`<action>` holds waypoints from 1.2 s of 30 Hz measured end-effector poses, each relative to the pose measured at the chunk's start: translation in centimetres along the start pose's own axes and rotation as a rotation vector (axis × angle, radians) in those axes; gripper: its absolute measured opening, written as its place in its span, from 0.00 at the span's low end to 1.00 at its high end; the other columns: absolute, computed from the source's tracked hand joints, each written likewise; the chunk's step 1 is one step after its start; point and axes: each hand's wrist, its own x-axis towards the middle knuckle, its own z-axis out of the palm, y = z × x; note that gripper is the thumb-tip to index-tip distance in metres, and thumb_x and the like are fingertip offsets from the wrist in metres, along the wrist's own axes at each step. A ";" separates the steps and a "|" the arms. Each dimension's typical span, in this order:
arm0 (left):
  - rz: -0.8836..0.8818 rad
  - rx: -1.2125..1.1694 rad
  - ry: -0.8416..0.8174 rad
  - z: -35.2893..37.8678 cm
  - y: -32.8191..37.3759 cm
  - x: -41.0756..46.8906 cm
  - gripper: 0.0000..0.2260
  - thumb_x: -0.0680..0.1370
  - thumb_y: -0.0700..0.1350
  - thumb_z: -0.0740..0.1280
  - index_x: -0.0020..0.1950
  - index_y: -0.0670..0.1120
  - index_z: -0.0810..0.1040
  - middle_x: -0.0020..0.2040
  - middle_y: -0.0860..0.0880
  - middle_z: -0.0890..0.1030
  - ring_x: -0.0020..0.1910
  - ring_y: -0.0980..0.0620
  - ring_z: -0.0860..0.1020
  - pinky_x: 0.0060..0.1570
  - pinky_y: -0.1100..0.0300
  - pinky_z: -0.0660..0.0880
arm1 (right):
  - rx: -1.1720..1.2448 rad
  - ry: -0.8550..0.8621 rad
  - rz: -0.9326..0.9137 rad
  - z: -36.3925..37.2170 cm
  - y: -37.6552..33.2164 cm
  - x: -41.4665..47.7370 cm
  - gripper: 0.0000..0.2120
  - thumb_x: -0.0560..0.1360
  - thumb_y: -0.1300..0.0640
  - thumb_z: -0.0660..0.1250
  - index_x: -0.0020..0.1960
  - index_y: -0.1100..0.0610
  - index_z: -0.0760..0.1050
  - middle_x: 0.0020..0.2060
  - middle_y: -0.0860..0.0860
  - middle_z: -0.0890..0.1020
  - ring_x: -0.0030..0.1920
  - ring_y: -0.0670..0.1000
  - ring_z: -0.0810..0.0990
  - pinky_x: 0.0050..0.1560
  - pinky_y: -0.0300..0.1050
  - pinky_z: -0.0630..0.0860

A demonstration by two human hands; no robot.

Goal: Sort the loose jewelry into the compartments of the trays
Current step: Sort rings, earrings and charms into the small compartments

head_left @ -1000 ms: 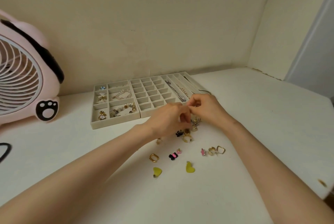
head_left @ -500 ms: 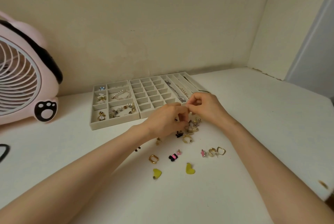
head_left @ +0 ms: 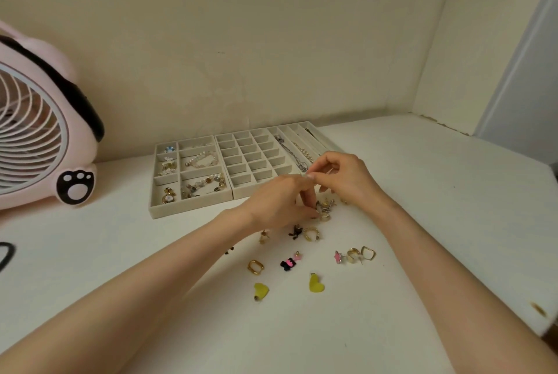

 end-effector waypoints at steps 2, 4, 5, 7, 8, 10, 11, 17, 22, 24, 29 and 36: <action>-0.030 -0.069 0.016 -0.7 -0.3 -0.1 0.05 0.74 0.46 0.70 0.44 0.49 0.75 0.42 0.56 0.77 0.41 0.56 0.75 0.42 0.61 0.72 | 0.010 -0.001 0.004 0.1 0.0 0.0 0.06 0.71 0.63 0.72 0.40 0.53 0.78 0.36 0.47 0.81 0.28 0.39 0.78 0.29 0.31 0.72; -0.051 -0.135 0.045 -1.4 -0.7 -0.3 0.04 0.74 0.44 0.70 0.44 0.48 0.75 0.43 0.53 0.80 0.42 0.54 0.77 0.44 0.60 0.75 | 0.031 -0.016 0.011 0.2 -0.1 0.1 0.06 0.71 0.64 0.72 0.41 0.54 0.79 0.36 0.48 0.81 0.29 0.41 0.79 0.30 0.33 0.74; -0.063 -0.158 0.062 -1.8 -0.9 -0.4 0.05 0.74 0.44 0.70 0.45 0.47 0.75 0.43 0.52 0.81 0.42 0.54 0.78 0.45 0.60 0.75 | 0.047 -0.026 0.012 0.3 -0.1 0.1 0.06 0.71 0.64 0.72 0.42 0.54 0.79 0.37 0.49 0.82 0.30 0.43 0.80 0.30 0.34 0.74; -0.096 -0.184 0.108 -2.6 -1.7 -0.7 0.05 0.74 0.43 0.71 0.47 0.45 0.76 0.43 0.50 0.82 0.43 0.53 0.79 0.45 0.61 0.76 | 0.078 -0.030 0.008 0.5 -0.1 0.1 0.07 0.71 0.65 0.72 0.42 0.54 0.79 0.37 0.50 0.82 0.32 0.45 0.81 0.31 0.35 0.75; -0.116 -0.191 0.143 -3.1 -2.3 -0.8 0.06 0.73 0.42 0.71 0.47 0.44 0.76 0.43 0.50 0.82 0.43 0.53 0.80 0.45 0.61 0.76 | 0.085 -0.028 0.004 0.7 -0.2 0.0 0.07 0.71 0.66 0.72 0.41 0.54 0.79 0.37 0.50 0.82 0.32 0.45 0.81 0.31 0.35 0.75; -0.176 -0.182 0.232 -4.1 -3.8 -1.0 0.06 0.72 0.40 0.72 0.46 0.43 0.77 0.42 0.49 0.81 0.43 0.53 0.79 0.45 0.60 0.75 | 0.081 -0.027 -0.010 0.9 -0.2 0.0 0.07 0.71 0.66 0.72 0.40 0.54 0.79 0.37 0.49 0.82 0.33 0.45 0.80 0.32 0.33 0.74; -0.209 -0.165 0.271 -4.5 -4.7 -1.0 0.06 0.72 0.39 0.72 0.46 0.43 0.77 0.42 0.49 0.82 0.42 0.52 0.79 0.45 0.60 0.75 | 0.077 -0.028 -0.019 1.1 -0.3 0.0 0.07 0.71 0.65 0.72 0.40 0.54 0.79 0.37 0.48 0.82 0.34 0.44 0.80 0.33 0.32 0.73; -0.289 0.053 0.226 -5.3 -7.9 -1.2 0.07 0.71 0.40 0.72 0.40 0.47 0.75 0.40 0.50 0.82 0.40 0.52 0.79 0.37 0.65 0.71 | 0.043 -0.039 -0.049 1.7 -0.8 0.2 0.07 0.70 0.64 0.73 0.39 0.53 0.79 0.39 0.49 0.83 0.40 0.45 0.81 0.38 0.32 0.73; -0.269 0.259 0.134 -5.0 -8.3 -1.1 0.05 0.72 0.42 0.72 0.40 0.51 0.78 0.42 0.52 0.80 0.45 0.50 0.78 0.42 0.56 0.75 | -0.056 -0.047 -0.061 2.4 -1.6 0.9 0.04 0.70 0.61 0.73 0.39 0.53 0.81 0.38 0.45 0.83 0.39 0.43 0.78 0.45 0.39 0.75; -0.252 0.306 0.127 -5.0 -8.3 -1.0 0.02 0.72 0.43 0.72 0.42 0.48 0.80 0.46 0.51 0.77 0.47 0.50 0.77 0.41 0.57 0.73 | -0.089 -0.045 -0.076 3.0 -2.1 1.5 0.02 0.70 0.59 0.73 0.40 0.53 0.82 0.39 0.45 0.83 0.41 0.45 0.79 0.47 0.42 0.75; -0.244 0.327 0.110 -5.0 -8.5 -1.1 0.02 0.73 0.43 0.70 0.45 0.47 0.80 0.46 0.52 0.76 0.47 0.51 0.74 0.39 0.60 0.66 | -0.198 -0.090 -0.115 5.4 -3.5 3.2 0.03 0.70 0.58 0.73 0.39 0.51 0.81 0.36 0.41 0.80 0.38 0.40 0.76 0.47 0.41 0.75; -0.297 0.141 0.239 -6.4 -9.3 -1.4 0.04 0.75 0.45 0.68 0.46 0.45 0.79 0.46 0.49 0.80 0.33 0.56 0.71 0.36 0.58 0.69 | -0.272 -0.123 -0.091 8.5 -3.4 4.9 0.01 0.70 0.56 0.73 0.42 0.51 0.82 0.39 0.45 0.82 0.41 0.44 0.77 0.46 0.45 0.76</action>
